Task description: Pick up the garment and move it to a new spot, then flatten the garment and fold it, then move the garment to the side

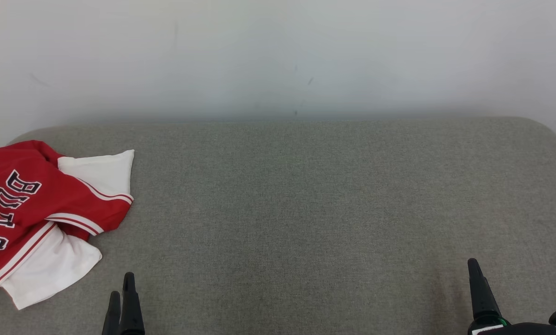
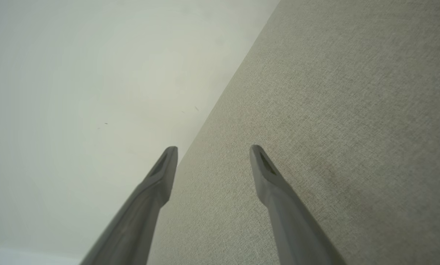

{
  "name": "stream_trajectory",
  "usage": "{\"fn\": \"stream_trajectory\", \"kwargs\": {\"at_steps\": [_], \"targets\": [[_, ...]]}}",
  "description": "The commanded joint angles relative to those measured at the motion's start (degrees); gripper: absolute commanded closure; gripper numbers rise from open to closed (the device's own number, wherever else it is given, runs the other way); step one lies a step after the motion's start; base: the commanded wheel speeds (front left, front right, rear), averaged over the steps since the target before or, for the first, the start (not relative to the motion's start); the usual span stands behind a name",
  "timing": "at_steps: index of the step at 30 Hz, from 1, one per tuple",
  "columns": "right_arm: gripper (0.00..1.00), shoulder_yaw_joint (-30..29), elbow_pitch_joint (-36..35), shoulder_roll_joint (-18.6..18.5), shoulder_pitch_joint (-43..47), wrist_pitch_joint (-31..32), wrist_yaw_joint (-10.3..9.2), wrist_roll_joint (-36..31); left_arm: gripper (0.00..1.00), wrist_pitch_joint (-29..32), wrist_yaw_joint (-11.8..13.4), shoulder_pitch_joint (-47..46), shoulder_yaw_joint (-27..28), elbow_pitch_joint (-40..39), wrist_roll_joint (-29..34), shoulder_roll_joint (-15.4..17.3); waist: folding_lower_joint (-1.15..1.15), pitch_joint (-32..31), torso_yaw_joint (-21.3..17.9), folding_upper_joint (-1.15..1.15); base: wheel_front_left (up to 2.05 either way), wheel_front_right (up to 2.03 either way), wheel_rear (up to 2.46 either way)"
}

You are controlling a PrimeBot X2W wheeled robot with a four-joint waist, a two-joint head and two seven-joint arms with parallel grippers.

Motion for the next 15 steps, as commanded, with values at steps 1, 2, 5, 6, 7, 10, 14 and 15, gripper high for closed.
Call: {"fn": "stream_trajectory", "kwargs": {"at_steps": [1, 2, 5, 6, 7, 10, 14, 15], "targets": [[0.00, 0.47, -0.98, -0.52, -0.19, -0.69, 0.29, -2.07, 0.00, -0.53, 0.45, -0.16, 0.07, -1.31, 2.06, 0.15, 0.00, 0.02, 0.01, 0.00, 0.00, 0.00, 0.00], [0.00, 0.70, -1.06, -0.53, -0.16, -0.92, 0.29, -2.88, 0.00, -0.59, 0.69, -0.06, 0.00, -1.51, 2.88, 0.16, 0.00, 0.03, 0.02, 0.00, 0.00, 0.00, 0.00], [0.00, 1.35, -1.18, -0.55, -0.05, -1.73, 0.30, -5.28, 0.00, -0.91, 1.36, 0.26, -0.21, -2.01, 5.78, 0.16, 0.00, 0.04, -0.01, 0.00, 0.00, 0.00, 0.00], [0.00, 1.57, -1.22, -0.55, -0.01, -1.97, 0.30, -6.03, 0.00, -1.04, 1.55, 0.36, -0.31, -2.15, 6.88, 0.16, 0.00, 0.04, -0.02, 0.00, 0.00, 0.00, 0.00], [0.00, 1.73, -1.23, -0.56, 0.04, -2.25, 0.31, -6.66, 0.00, -1.14, 1.88, 0.46, -0.40, -2.28, 7.99, 0.16, 0.00, 0.02, -0.03, 0.00, 0.00, 0.00, 0.00], [0.00, 2.03, -1.11, -0.58, 0.04, -2.98, 0.31, -9.30, 0.00, -1.37, 2.68, 0.68, -0.62, -2.52, 11.48, 0.17, 0.00, -0.01, -0.04, 0.00, 0.00, 0.00, 0.00], [0.00, 2.48, -1.01, -0.59, -0.12, -3.94, 0.32, -13.36, 0.00, -1.71, 3.77, 0.80, -1.20, -2.87, 16.44, 0.18, 0.00, -0.04, -0.04, 0.00, 0.00, 0.00, 0.00], [0.00, 2.71, -1.06, -0.60, -0.17, -4.24, 0.33, -14.84, 0.00, -1.82, 4.01, 0.79, -1.40, -2.97, 17.79, 0.17, 0.00, -0.05, -0.04, 0.00, 0.00, 0.00, 0.00]]}}
